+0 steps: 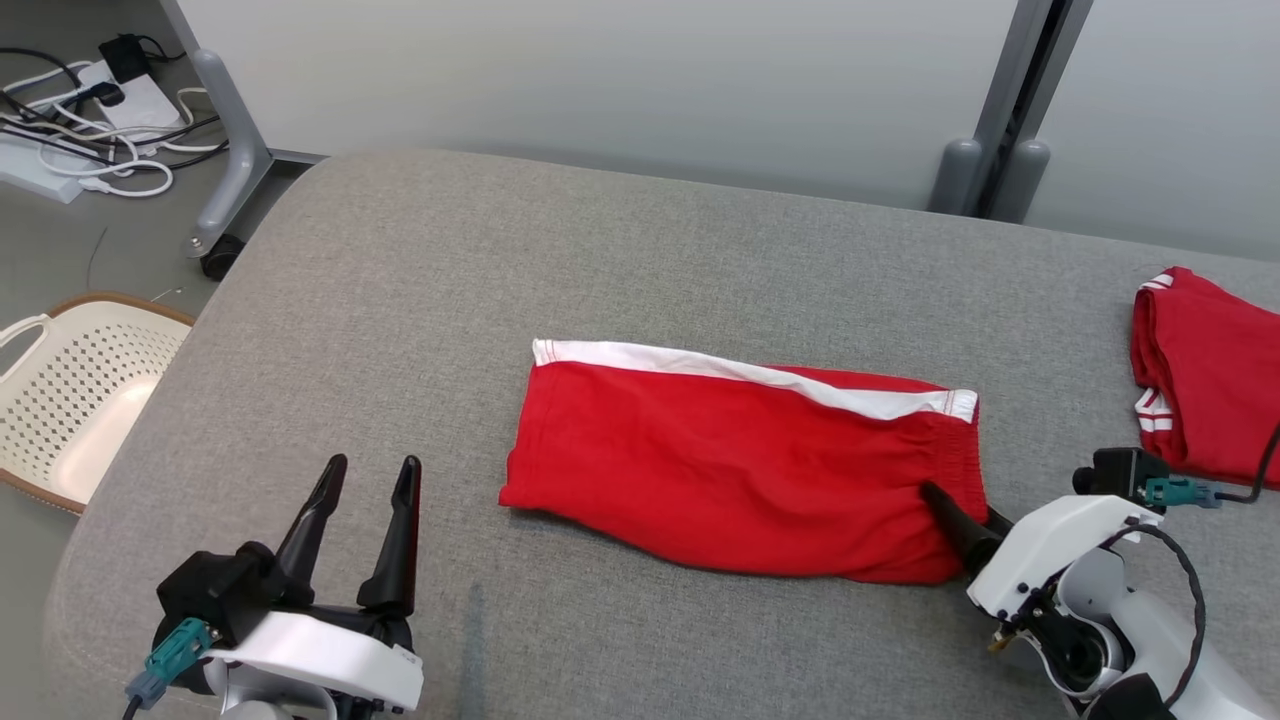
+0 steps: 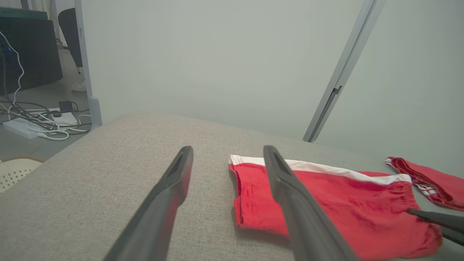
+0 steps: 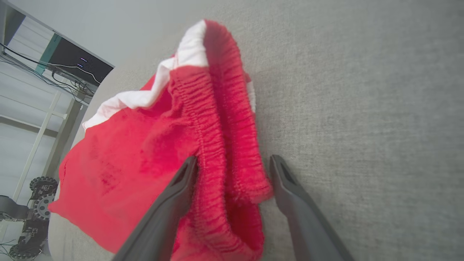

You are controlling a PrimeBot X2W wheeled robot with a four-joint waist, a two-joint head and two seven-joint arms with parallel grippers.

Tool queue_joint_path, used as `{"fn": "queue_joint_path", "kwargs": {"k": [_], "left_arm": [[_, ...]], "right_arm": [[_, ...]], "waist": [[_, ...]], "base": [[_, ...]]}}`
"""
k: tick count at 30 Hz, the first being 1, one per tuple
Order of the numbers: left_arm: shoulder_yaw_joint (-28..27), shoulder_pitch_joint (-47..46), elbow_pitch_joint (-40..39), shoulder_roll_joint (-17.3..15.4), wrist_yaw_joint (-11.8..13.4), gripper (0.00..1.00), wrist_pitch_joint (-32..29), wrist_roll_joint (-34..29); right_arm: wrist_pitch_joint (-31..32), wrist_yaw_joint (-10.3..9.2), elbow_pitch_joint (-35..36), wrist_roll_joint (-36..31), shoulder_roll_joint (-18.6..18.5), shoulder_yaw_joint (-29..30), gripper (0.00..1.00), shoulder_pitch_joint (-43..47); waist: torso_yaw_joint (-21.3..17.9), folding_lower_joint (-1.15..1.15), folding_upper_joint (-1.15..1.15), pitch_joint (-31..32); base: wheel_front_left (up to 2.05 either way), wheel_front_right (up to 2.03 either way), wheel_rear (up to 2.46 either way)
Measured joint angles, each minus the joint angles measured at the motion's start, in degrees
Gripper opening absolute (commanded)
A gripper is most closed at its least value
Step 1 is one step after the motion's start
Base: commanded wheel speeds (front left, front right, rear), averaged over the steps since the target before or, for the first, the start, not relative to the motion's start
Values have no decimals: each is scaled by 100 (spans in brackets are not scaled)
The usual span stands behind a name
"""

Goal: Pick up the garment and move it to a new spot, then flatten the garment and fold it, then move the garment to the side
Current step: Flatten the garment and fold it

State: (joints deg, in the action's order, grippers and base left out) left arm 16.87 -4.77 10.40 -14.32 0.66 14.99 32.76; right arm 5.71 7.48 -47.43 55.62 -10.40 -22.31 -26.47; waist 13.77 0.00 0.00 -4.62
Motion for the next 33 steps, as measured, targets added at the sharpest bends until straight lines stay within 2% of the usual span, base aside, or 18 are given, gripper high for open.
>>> {"fn": "queue_joint_path", "kwargs": {"k": [7,17,18,19,21,30,33], "left_arm": [[-112,-14,200,96,-171,100,0,-100],[-230,-44,377,215,-323,100,0,-236],[-233,-44,400,224,-347,100,0,-250],[-235,-45,419,234,-361,100,0,-253],[-244,-46,450,250,-371,100,0,-272],[-345,-44,524,296,-448,100,1,-332],[-360,-43,538,327,-460,100,0,-344]], "right_arm": [[108,3,-533,265,2,36,100,-171],[341,2,-528,866,158,-57,100,-236],[343,2,-542,884,148,-78,89,-236],[343,2,-556,903,141,-96,44,-237],[339,2,-589,946,134,-140,0,-244],[176,2,-492,1178,67,-326,0,-241],[163,1,-343,1250,-76,-409,0,-219]], "waist": [[101,0,0,-14],[214,0,0,-21],[225,0,0,-20],[235,0,0,-17],[248,0,0,-13],[147,0,0,17],[68,0,0,33]], "base": [[0,0,0],[0,0,0],[0,0,0],[0,0,0],[0,0,0],[0,0,0],[0,0,0]]}}
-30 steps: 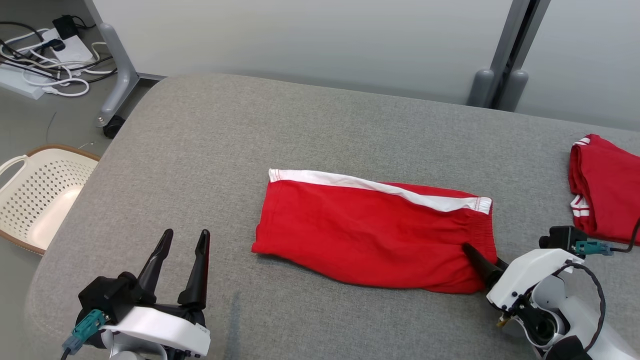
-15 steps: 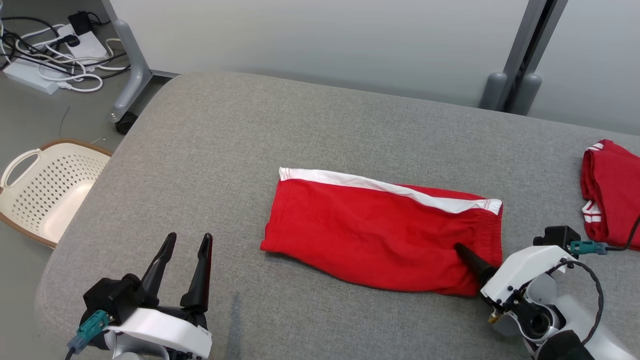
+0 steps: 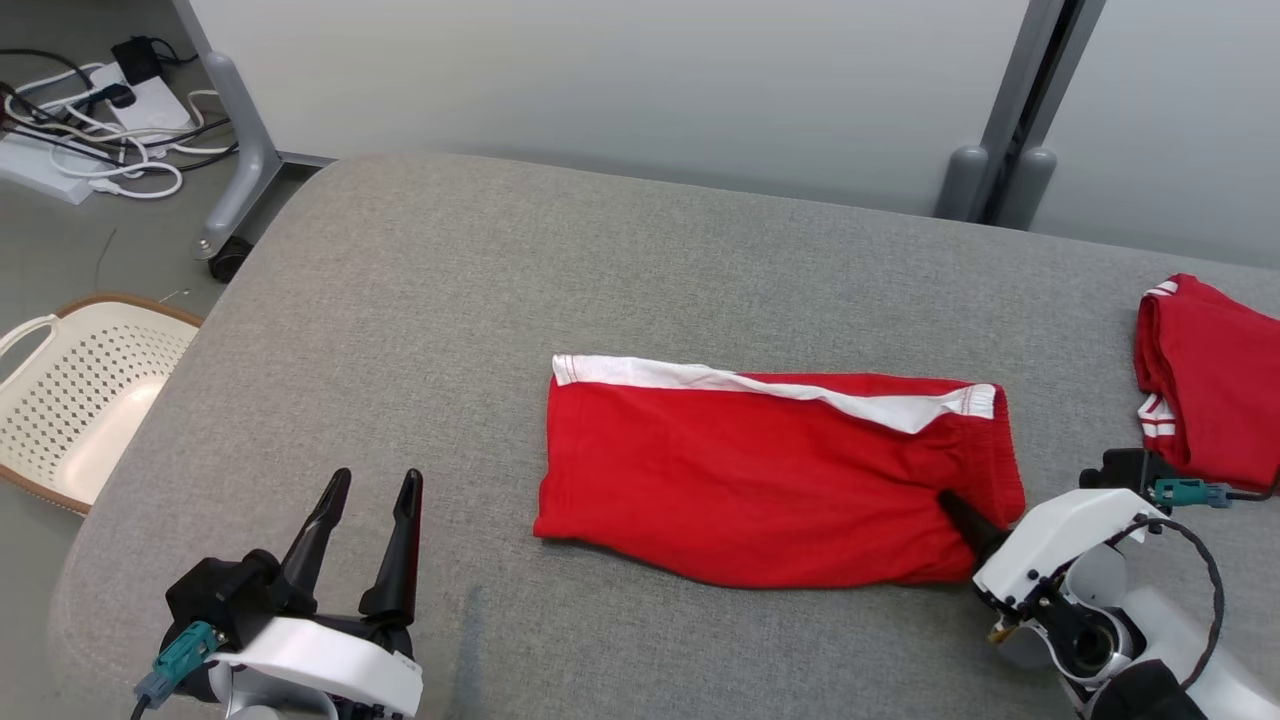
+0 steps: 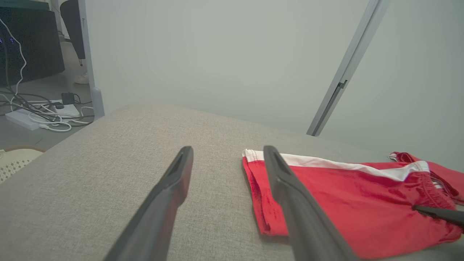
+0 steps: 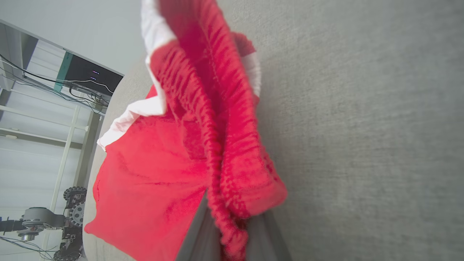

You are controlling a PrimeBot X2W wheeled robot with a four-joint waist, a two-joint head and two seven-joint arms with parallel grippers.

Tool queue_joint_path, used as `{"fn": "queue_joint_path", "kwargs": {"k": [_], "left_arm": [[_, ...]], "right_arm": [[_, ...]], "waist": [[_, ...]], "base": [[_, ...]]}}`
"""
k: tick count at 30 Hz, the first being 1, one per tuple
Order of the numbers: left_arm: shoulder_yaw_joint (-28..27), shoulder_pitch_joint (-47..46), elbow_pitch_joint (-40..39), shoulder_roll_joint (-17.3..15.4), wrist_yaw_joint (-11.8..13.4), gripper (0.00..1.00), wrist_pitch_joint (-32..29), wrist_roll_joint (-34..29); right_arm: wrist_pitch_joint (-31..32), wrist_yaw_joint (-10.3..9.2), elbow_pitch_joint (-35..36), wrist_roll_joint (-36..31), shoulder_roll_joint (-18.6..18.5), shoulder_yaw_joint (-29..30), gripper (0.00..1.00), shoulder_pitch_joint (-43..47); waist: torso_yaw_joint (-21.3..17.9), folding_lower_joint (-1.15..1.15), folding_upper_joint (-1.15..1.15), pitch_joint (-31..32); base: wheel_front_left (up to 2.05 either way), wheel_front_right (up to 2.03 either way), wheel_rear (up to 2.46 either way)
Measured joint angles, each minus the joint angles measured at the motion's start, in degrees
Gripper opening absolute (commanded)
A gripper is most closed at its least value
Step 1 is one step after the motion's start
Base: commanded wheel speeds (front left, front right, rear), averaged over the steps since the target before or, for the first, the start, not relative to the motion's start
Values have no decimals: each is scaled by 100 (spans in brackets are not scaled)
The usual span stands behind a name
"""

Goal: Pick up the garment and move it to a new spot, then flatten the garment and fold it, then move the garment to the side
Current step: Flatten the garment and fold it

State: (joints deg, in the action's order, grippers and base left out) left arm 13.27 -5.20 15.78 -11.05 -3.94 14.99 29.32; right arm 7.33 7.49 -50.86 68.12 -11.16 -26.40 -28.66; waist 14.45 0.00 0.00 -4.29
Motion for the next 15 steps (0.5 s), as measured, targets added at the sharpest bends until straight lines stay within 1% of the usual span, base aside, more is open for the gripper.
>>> {"fn": "queue_joint_path", "kwargs": {"k": [3,11,13,15], "left_arm": [[-5,1,-1,31,-5,100,0,-10],[-33,13,22,74,-31,100,0,-56],[-42,13,35,85,-38,100,0,-57],[-46,15,56,96,-54,100,0,-59]], "right_arm": [[-15,0,71,9,-182,-67,0,23],[-21,0,244,42,-833,-171,0,96],[24,0,257,42,-928,-196,0,105],[37,-1,348,45,-945,-222,0,104]], "waist": [[-94,0,0,5],[-256,0,0,20],[-286,0,0,32],[-304,0,0,51]], "base": [[0,0,0],[0,0,0],[0,0,0],[0,0,0]]}}
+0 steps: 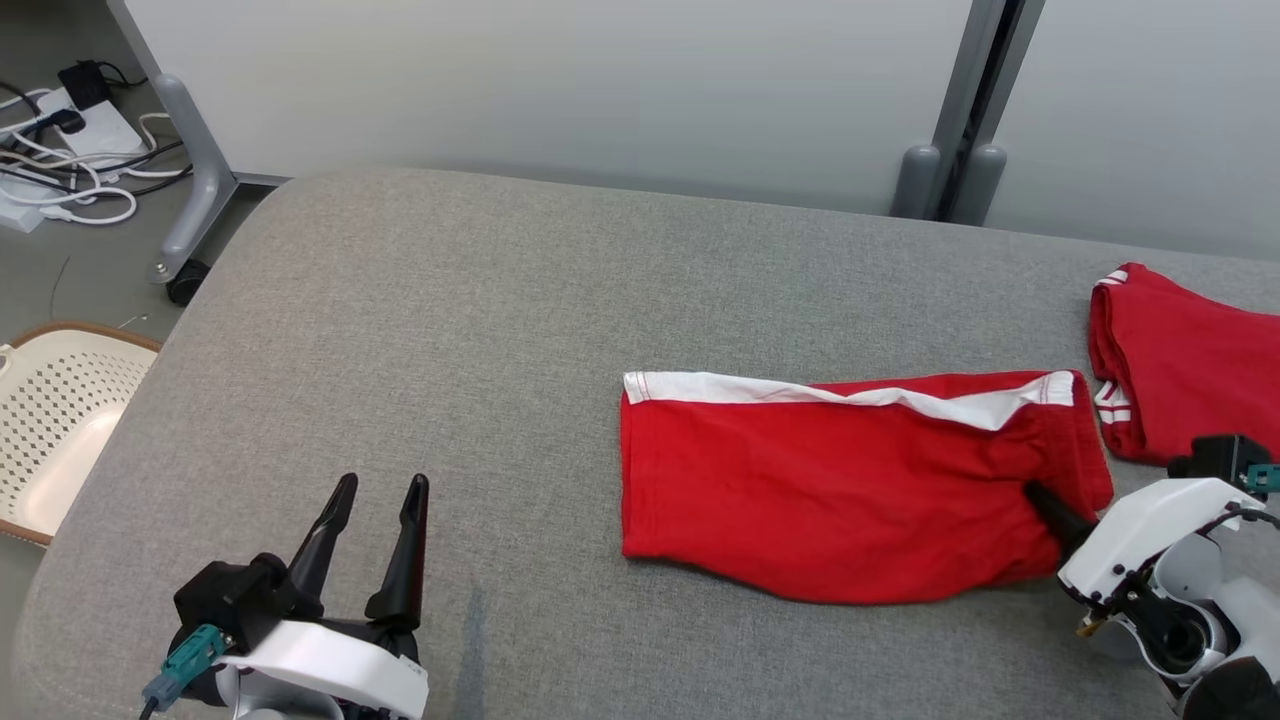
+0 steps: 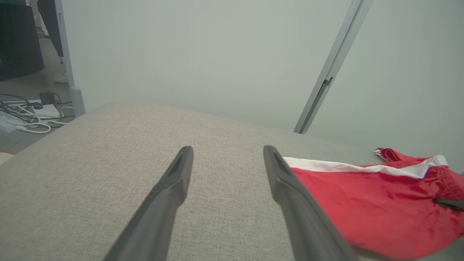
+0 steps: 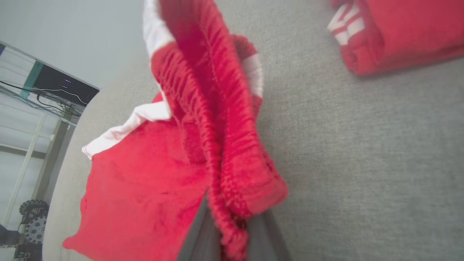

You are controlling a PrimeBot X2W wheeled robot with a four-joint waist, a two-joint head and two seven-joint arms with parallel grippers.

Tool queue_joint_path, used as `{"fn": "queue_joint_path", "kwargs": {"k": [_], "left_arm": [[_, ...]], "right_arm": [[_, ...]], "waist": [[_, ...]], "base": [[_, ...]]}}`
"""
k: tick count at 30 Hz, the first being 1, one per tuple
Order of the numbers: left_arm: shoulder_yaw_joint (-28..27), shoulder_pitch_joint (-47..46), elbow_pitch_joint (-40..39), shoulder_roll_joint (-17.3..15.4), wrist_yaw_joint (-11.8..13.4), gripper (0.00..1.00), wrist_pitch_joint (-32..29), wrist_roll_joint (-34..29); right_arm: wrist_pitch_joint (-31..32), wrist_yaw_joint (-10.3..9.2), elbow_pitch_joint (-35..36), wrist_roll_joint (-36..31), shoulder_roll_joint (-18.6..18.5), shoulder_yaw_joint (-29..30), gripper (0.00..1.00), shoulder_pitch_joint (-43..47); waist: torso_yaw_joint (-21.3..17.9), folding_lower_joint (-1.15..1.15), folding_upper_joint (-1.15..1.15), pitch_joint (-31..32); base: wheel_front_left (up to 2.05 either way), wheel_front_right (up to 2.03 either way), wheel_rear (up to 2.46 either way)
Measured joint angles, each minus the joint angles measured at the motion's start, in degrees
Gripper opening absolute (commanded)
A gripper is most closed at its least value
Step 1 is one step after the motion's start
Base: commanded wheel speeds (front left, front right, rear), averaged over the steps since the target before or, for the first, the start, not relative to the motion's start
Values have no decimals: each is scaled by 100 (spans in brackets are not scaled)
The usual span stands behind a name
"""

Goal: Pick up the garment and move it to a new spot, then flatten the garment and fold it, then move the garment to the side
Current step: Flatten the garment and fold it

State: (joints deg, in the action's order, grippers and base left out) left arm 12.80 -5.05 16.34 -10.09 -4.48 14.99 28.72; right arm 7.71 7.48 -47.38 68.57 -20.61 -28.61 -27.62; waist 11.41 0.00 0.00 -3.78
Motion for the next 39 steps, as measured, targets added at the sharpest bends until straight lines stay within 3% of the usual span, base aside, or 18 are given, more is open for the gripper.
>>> {"fn": "queue_joint_path", "kwargs": {"k": [14,21,28,39], "left_arm": [[92,53,229,25,-33,100,0,2],[170,38,277,75,-51,100,0,2],[222,40,287,89,-48,100,0,0],[256,123,270,76,-3,100,-10,13]], "right_arm": [[86,-1,994,105,47,-380,0,-64],[309,-1,1239,209,355,-665,0,-118],[415,-1,1034,463,722,-808,0,-129],[335,-5,211,976,1058,-464,0,-306]], "waist": [[107,0,0,96],[359,0,0,175],[739,0,0,273],[1367,0,0,335]], "base": [[0,0,0],[0,0,0],[0,0,0],[0,0,0]]}}
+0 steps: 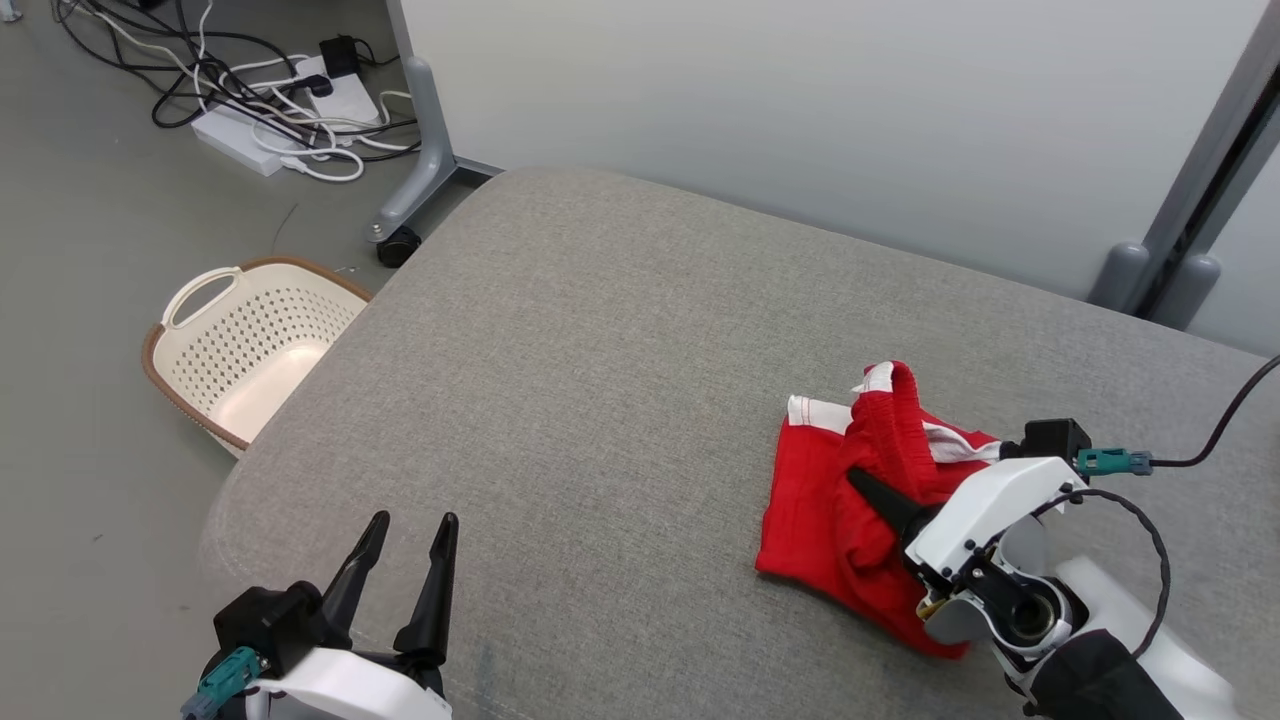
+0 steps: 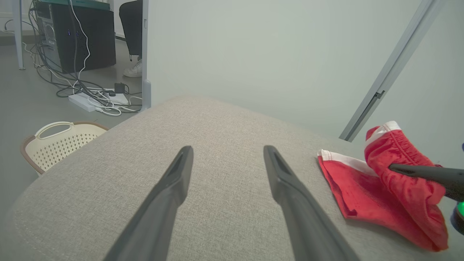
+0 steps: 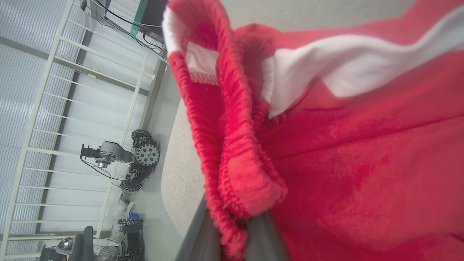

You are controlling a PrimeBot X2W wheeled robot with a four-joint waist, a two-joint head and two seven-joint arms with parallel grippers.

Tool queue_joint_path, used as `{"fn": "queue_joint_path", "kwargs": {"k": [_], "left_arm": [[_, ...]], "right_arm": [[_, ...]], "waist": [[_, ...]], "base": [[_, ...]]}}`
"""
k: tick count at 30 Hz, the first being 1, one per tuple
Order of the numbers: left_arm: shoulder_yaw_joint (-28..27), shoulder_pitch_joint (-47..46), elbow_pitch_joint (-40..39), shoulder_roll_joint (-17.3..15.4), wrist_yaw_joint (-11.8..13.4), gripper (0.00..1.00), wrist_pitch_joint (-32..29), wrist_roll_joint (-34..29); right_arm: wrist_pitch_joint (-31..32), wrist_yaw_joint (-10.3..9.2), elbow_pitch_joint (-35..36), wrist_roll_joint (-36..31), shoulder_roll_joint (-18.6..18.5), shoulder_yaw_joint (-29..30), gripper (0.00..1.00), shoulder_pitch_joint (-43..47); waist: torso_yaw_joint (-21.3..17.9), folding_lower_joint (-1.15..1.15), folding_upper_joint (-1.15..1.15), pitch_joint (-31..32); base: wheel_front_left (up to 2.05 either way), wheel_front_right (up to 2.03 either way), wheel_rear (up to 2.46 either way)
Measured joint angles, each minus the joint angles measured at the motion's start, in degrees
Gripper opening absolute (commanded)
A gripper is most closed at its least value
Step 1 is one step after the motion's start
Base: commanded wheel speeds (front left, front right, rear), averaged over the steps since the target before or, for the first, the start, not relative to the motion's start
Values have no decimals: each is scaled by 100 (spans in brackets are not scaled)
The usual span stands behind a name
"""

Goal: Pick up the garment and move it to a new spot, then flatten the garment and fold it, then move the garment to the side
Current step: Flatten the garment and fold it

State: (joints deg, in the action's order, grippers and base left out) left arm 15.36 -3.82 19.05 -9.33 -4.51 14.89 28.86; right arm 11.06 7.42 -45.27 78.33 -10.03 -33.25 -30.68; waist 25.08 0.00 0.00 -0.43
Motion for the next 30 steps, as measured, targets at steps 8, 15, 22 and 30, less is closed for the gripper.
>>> {"fn": "queue_joint_path", "kwargs": {"k": [8,15,22,30], "left_arm": [[30,1,-12,-2,4,100,-1,43],[36,0,-5,5,40,100,-1,86],[43,-1,14,1,55,100,-1,98],[48,3,4,-51,64,100,-1,105]], "right_arm": [[113,0,-681,83,267,52,0,-337],[134,0,-872,77,417,-31,33,-543],[-3,0,-814,-3,455,-115,100,-648],[-57,0,-314,-177,134,-291,100,-640]], "waist": [[189,0,0,-39],[183,0,0,-64],[126,0,0,-66],[-76,0,0,-5]], "base": [[0,0,0],[0,0,0],[0,0,0],[0,0,0]]}}
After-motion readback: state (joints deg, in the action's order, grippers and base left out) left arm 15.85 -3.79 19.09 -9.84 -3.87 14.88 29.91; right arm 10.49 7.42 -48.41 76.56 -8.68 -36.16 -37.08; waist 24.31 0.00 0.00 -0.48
